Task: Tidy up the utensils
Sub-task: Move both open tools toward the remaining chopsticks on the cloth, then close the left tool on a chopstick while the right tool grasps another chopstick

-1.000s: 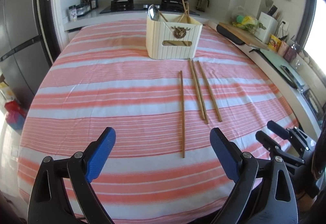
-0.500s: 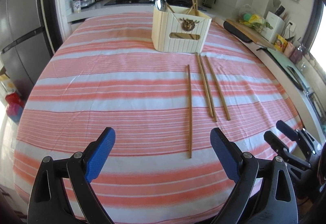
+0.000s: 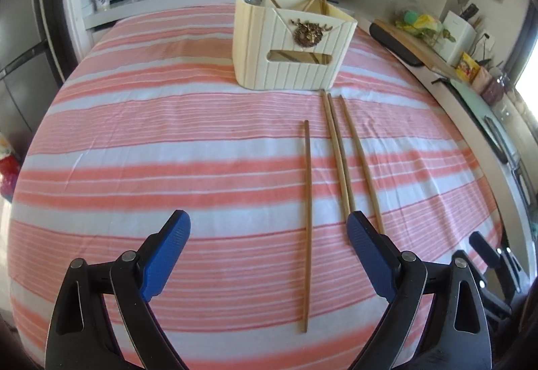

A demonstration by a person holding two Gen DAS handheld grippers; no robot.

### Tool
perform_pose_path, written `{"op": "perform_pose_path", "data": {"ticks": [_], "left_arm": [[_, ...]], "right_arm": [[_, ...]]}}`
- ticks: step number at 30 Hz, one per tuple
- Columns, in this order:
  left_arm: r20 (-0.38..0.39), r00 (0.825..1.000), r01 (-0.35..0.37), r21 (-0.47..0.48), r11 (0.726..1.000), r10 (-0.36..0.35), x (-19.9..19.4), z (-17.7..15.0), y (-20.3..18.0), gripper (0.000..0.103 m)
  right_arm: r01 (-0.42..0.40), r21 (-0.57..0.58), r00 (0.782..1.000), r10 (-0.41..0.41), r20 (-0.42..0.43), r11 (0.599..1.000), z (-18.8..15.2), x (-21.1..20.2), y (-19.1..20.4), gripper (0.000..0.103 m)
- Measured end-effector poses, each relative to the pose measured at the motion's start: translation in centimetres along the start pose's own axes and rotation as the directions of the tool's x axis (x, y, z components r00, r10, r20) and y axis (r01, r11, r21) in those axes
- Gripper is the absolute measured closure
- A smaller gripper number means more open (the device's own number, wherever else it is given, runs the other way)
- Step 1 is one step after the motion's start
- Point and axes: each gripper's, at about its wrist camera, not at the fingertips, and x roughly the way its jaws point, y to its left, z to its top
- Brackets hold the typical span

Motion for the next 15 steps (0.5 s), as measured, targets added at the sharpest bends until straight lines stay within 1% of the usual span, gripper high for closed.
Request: {"op": "perform_pose_path", "data": {"ticks": [6, 8, 9, 10, 13, 15], "left_arm": [[-0.048, 0.998, -0.047, 0.074, 0.996, 0.051, 5.6, 2.2, -2.2, 0.009], [-0.053, 0.995, -0.085, 0.093, 0.992, 0.09, 7.0, 2.7, -2.4, 0.011], [-0.058, 0.993, -0.102, 0.094, 0.99, 0.108, 7.7, 2.9, -2.4, 0.016], [-0.06, 0.991, -0.112, 0.09, 0.99, 0.117, 8.1, 3.0, -2.3, 0.018], [-0.065, 0.991, -0.113, 0.082, 0.99, 0.118, 8.8, 3.1, -2.1, 0.028], [-0.044, 0.994, -0.101, 0.082, 0.992, 0.105, 8.5, 2.8, -2.1, 0.042]], "right_arm": [[0.001, -0.001, 1.0, -0.001, -0.024, 1.0, -1.0, 0.1, -0.2, 0.054], [0.008, 0.006, 0.999, -0.008, -0.033, 1.0, -1.2, 0.1, -0.6, 0.054], [0.011, 0.013, 0.999, -0.01, -0.038, 1.0, -1.4, 0.1, -0.8, 0.054], [0.012, 0.018, 0.999, -0.011, -0.041, 1.0, -1.4, 0.1, -1.1, 0.054], [0.008, 0.015, 0.999, -0.007, -0.047, 1.0, -1.0, 0.4, -1.5, 0.054], [0.0, -0.005, 0.999, 0.0, -0.049, 1.0, 0.0, 0.9, -1.5, 0.054]]}}
